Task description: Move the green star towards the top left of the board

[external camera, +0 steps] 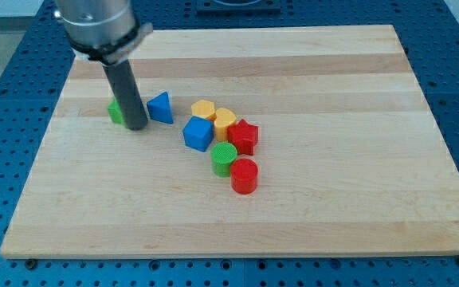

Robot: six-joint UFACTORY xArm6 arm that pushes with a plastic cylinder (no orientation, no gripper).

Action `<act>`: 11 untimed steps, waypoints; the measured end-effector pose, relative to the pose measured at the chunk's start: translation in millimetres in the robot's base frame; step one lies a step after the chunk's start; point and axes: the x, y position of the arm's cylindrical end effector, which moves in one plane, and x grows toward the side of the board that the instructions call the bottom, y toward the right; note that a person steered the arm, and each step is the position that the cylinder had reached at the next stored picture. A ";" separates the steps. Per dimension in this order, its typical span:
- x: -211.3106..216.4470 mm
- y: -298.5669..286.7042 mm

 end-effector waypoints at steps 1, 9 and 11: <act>-14.7 -12.2; -95.3 -38.3; -72.6 18.5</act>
